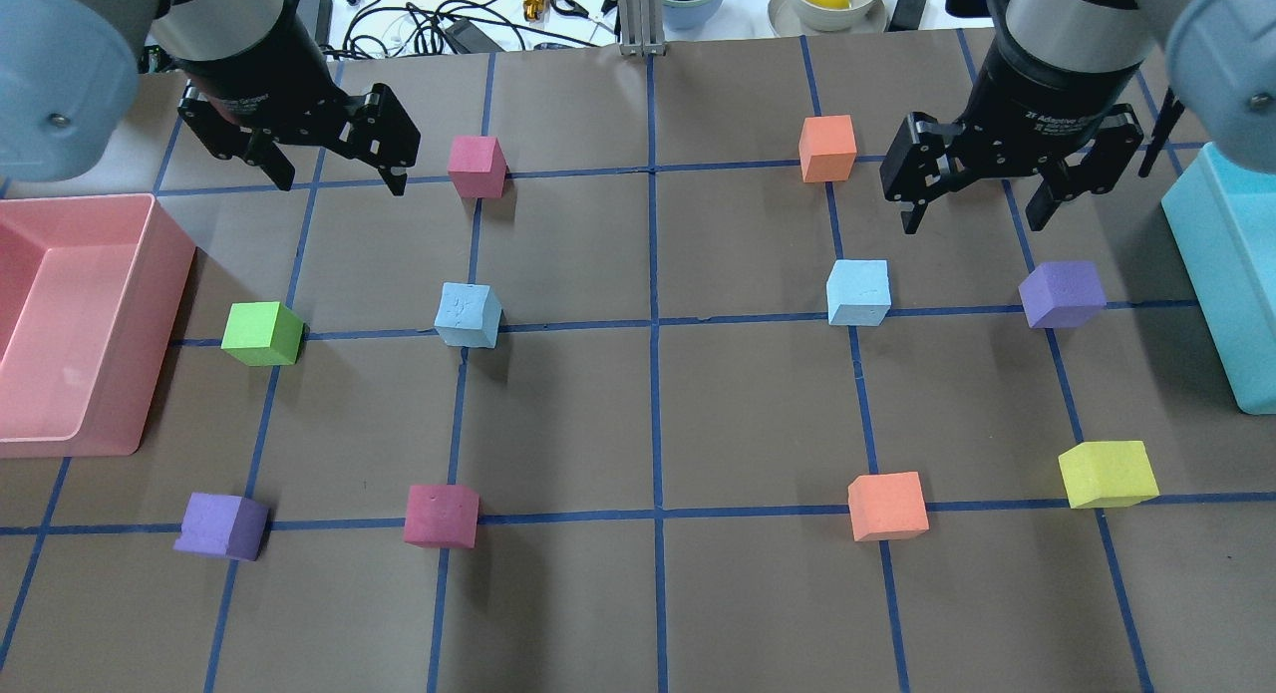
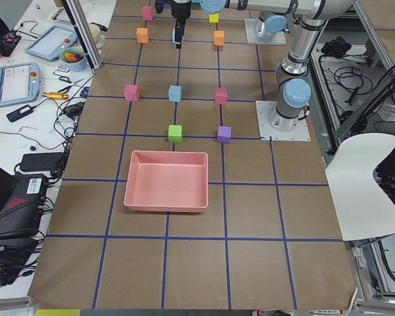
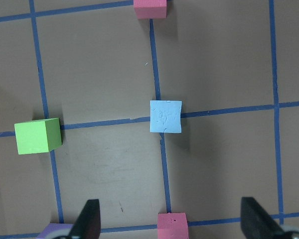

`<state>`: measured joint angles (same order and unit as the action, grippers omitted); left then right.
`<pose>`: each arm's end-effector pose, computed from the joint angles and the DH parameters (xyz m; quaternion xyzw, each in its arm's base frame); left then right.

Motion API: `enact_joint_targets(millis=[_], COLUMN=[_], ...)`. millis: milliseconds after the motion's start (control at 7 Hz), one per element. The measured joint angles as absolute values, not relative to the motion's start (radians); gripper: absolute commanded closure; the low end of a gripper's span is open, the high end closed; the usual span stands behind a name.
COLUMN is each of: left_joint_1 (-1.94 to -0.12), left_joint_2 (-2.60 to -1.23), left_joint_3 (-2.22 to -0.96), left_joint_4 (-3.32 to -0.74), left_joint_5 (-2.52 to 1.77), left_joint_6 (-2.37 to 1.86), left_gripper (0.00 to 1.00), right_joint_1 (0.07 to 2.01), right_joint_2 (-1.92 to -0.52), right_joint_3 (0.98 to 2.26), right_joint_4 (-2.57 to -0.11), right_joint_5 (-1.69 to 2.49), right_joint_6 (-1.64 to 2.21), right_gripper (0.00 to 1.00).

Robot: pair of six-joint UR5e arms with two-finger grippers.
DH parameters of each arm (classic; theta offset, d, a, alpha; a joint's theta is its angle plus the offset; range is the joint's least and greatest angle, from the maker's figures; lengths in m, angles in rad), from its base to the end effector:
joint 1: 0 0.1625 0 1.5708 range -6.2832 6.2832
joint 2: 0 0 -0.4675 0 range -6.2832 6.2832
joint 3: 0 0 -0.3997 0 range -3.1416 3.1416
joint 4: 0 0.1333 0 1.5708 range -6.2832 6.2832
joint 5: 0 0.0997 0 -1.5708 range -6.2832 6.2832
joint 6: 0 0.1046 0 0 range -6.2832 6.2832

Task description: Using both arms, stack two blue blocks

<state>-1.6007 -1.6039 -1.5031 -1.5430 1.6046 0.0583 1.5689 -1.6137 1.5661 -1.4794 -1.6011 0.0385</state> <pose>-0.1453 -0.5168 0.5454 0.0435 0.9984 -0.0309 0.0173 0.1292 -0.4745 0.5398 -0.0199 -0.9994 -0.0216 0.0155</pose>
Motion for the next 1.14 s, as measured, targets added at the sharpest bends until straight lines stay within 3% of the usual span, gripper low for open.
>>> enact_joint_targets(millis=[1143], left_joint_1=[-1.605], left_joint_2=[-1.601], left_joint_3=[-1.531], left_joint_4=[-1.543], left_joint_5=[1.607], left_joint_6=[0.059], left_gripper=[0.0], right_joint_1=[1.565], right_joint_2=[-1.602], right_joint_3=[1.574], right_joint_4=[-1.478], right_joint_5=[-1.601], right_joint_6=[0.033], right_gripper=[0.0])
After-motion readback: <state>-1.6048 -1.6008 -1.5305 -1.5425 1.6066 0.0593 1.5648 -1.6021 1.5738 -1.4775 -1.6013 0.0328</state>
